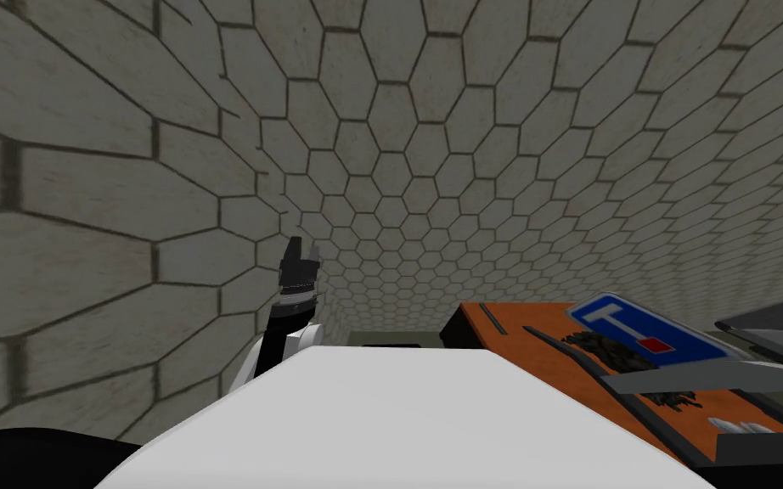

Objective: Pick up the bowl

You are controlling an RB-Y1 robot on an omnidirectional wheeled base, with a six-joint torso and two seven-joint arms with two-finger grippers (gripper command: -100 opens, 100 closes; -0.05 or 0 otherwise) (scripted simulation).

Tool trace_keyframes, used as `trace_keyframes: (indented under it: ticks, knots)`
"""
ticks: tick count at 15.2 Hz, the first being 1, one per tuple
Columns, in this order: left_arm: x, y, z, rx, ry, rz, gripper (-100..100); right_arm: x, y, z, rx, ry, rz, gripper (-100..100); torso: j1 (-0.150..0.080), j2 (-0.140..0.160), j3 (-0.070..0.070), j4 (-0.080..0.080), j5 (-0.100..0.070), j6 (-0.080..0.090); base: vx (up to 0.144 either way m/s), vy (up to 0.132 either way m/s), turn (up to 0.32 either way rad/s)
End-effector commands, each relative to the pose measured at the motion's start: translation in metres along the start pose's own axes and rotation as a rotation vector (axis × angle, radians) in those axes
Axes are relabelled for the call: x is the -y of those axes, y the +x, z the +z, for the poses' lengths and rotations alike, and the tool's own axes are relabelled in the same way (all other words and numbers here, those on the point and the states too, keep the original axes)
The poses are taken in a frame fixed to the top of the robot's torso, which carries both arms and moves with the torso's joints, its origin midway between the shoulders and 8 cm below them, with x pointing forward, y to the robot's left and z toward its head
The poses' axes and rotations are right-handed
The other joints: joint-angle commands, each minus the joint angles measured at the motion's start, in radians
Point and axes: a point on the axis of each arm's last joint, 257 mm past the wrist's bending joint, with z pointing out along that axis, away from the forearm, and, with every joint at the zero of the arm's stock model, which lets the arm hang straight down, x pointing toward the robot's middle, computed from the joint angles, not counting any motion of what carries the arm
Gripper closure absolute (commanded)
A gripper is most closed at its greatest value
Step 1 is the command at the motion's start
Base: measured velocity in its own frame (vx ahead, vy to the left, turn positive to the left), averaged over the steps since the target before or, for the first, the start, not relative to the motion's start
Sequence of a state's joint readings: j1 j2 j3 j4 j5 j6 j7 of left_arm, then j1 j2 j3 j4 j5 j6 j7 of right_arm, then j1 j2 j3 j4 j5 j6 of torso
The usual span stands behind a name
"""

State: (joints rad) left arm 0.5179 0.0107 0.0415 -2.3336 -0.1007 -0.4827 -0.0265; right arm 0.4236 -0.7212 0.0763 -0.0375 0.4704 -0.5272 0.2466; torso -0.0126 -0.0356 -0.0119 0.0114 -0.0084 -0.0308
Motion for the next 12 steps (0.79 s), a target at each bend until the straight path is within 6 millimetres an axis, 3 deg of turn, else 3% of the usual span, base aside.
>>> trace_keyframes:
  ticks: [1,12]
  knots:
    - [0.0,0.0,0.0,0.0,0.0,0.0,0,0.0008,-0.0014,-0.0019,0.003,-0.009,-0.029,100,0.0,0.0,0.0,0.0,0.0,0.0,0.103,-0.019,-0.13]
    - [0.0,0.0,0.0,0.0,0.0,0.0,0,0.0045,-0.0032,-0.0072,0.012,-0.025,-0.093,100,0.002,-0.001,-0.001,0.0,0.002,0.001,0.096,-0.008,-0.107]
